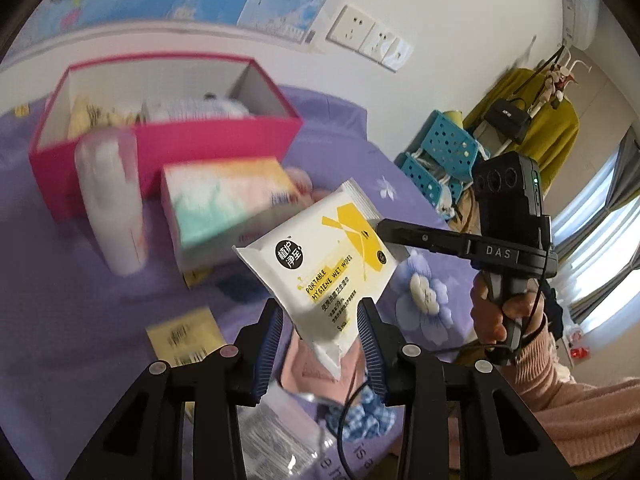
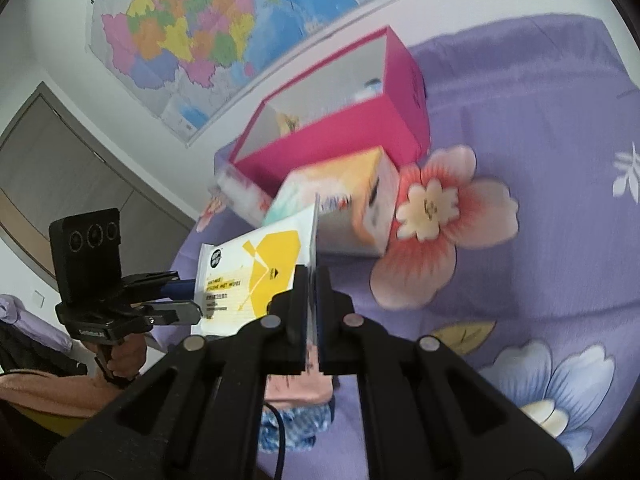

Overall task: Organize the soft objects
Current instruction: 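Grasp the white-yellow wet wipes pack with the right gripper and lift, then carry the wet wipes pack into the pink box and release it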

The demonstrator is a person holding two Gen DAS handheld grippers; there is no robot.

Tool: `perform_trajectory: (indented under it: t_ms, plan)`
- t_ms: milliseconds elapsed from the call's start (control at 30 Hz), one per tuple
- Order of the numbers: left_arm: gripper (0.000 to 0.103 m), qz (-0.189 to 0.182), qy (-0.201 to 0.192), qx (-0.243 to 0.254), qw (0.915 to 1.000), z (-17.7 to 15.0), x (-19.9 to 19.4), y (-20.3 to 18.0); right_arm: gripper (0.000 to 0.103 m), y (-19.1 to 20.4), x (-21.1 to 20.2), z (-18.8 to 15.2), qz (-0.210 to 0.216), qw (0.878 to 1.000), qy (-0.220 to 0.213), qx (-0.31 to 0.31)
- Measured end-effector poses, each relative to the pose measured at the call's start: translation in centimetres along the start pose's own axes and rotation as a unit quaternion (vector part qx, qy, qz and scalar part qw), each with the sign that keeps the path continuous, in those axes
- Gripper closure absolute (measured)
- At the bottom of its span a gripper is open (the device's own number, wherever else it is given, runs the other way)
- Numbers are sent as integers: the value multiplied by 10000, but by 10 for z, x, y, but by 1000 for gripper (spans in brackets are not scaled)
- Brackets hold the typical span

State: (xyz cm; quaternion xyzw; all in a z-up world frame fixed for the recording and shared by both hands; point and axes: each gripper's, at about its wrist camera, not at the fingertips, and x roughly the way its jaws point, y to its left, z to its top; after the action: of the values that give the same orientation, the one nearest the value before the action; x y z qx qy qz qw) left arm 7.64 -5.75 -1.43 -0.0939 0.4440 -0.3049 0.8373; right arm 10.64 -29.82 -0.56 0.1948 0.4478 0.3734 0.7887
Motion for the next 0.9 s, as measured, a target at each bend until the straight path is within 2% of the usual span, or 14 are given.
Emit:
perform_trajectory:
  t_ms: [267, 500, 667, 900]
  plan:
    - [65, 334, -334, 198, 9987, 49, -17, 3, 99, 16, -2, 50, 25, 9987, -456, -217]
    - [65, 555, -505, 117, 9971, 97, -22, 18, 99, 17, 6, 97, 128, 9972, -711, -215]
    - [65, 791, -458, 26, 9958, 127, -16, 35, 98, 16, 21, 130, 131, 9968, -768, -196]
    - [65, 900, -248, -264, 9953, 159, 0, 68, 97, 6, 48, 165, 116, 9975, -690, -64]
